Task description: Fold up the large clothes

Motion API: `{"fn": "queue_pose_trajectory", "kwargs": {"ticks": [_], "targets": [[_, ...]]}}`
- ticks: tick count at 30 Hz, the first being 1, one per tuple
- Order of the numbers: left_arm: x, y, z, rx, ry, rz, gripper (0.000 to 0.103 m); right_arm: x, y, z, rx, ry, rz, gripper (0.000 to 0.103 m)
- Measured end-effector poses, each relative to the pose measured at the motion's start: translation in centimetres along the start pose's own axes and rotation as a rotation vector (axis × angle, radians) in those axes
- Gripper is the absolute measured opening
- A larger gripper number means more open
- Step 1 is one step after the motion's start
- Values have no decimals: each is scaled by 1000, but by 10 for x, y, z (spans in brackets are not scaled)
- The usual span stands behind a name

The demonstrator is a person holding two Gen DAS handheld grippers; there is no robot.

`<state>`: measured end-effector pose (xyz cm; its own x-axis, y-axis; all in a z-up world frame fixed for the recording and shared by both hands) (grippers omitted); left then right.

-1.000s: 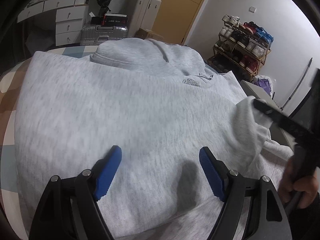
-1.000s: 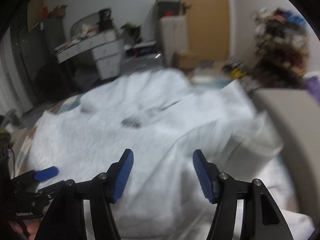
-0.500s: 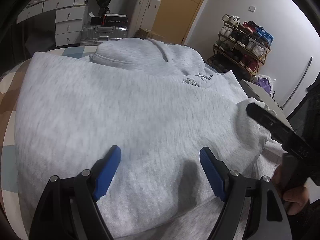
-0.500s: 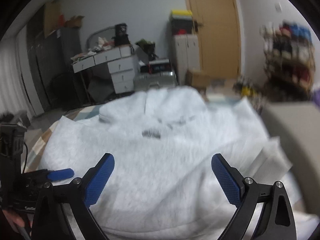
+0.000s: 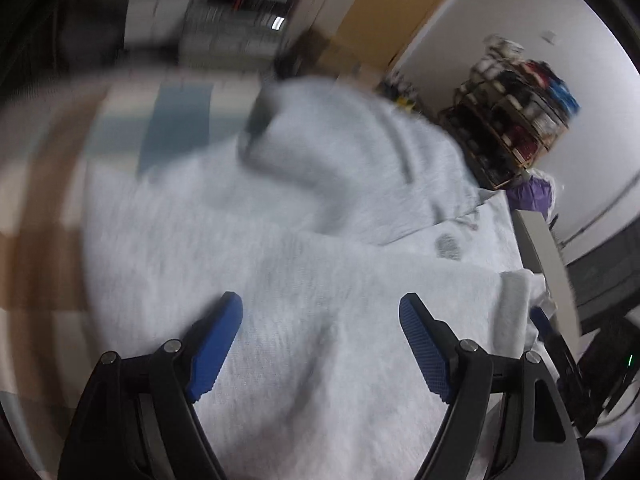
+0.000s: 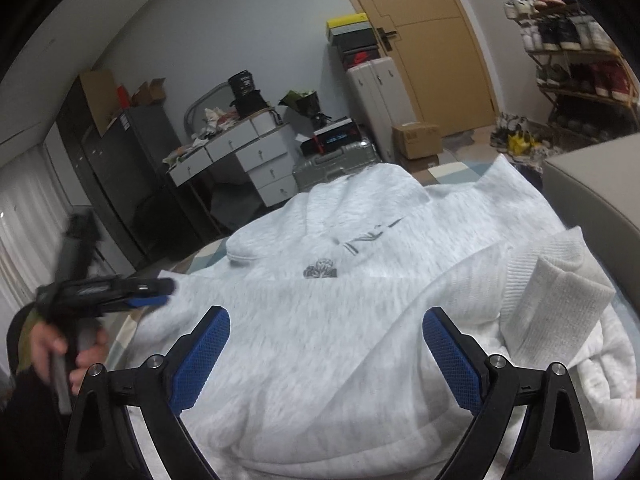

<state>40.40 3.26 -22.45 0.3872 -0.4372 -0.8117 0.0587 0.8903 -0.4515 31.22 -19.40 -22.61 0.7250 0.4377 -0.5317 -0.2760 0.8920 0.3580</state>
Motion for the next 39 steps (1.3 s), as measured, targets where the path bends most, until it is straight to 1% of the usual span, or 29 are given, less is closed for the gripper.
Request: {"fn": "queue_pose_trajectory", "kwargs": {"ticks": [1,2,4,6,8,9,10,12,13,15,16,17,18,19,20,23,25,26,27,28,29,31,32,33,34,35,37,38,39], "targets": [[8,14,0,-37,1,8,70,0,2,0,-11,-5,-3,99],[5,14,2,-28,-38,-5,73,3,2,0,-17,-8,-3,99],[6,15,1,-25,-30,-2,72,5,2,0,-18,-4,10,99],[3,12,-2,-42,-3,12,73,6,1,0,-8,-5,15,99],[-14,2,3,-25,-41,-3,72,6,-2,1,8,-5,21,99],[-26,-8,5,10,-71,-26,72,5,-4,1,12,-6,22,99],[-34,-12,7,42,-92,-3,73,4,-5,2,18,-8,22,99],[-31,-4,5,42,-80,82,73,6,-5,2,23,-12,26,99],[-19,8,0,27,-45,117,73,6,-6,2,24,-12,24,99],[4,28,-13,4,31,142,72,6,-5,2,23,-11,19,99],[5,26,-13,50,-8,163,73,7,-5,1,22,-9,23,99],[8,26,-15,83,-1,194,72,7,-4,1,20,-9,23,99],[13,24,-17,121,9,240,73,7,-3,1,15,-10,22,99],[15,21,-19,138,18,274,73,7,-3,1,11,-10,22,99],[14,19,-19,137,22,277,72,8,-2,1,9,-11,22,99],[-4,-4,-20,124,-19,199,73,8,-3,1,15,-10,25,99],[-11,-24,-35,144,-33,139,73,7,-6,2,25,-15,22,99],[-8,-29,-43,168,-24,138,73,7,-7,2,30,-16,20,99],[-1,-31,-53,196,-5,162,73,7,-7,2,35,-15,19,99],[12,-30,-65,232,27,201,73,8,-8,2,39,-10,17,99],[20,-25,-65,255,41,240,72,9,-9,2,44,-6,15,99],[30,-18,-67,327,5,342,72,12,-11,-1,49,13,1,99],[34,-19,-67,347,8,376,73,15,-12,-3,53,27,-8,99],[35,-19,-65,347,22,396,73,18,-12,-6,59,51,3,99],[35,-20,-62,333,38,398,73,21,-12,-9,64,73,17,99],[31,-26,-58,306,50,356,73,21,-14,-10,78,87,28,99],[22,-43,-53,273,39,257,73,16,-19,-7,114,56,53,99],[18,-47,-51,280,31,249,73,13,-21,-4,130,37,66,99],[19,-51,-51,303,28,262,73,9,-23,-1,144,22,70,99]]}}
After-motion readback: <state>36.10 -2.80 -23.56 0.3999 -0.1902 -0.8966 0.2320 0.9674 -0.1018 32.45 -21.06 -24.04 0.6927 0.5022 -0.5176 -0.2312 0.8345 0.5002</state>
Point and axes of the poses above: each gripper's, at about its wrist camera, not at the fingertips, and x roughly the way its jaws point, y to its left, z to its top, the point moved 10 cm from there along x, roughly the way its jaws point, and after that the axes turned 4 degrees about y, right-handed, at the moved point
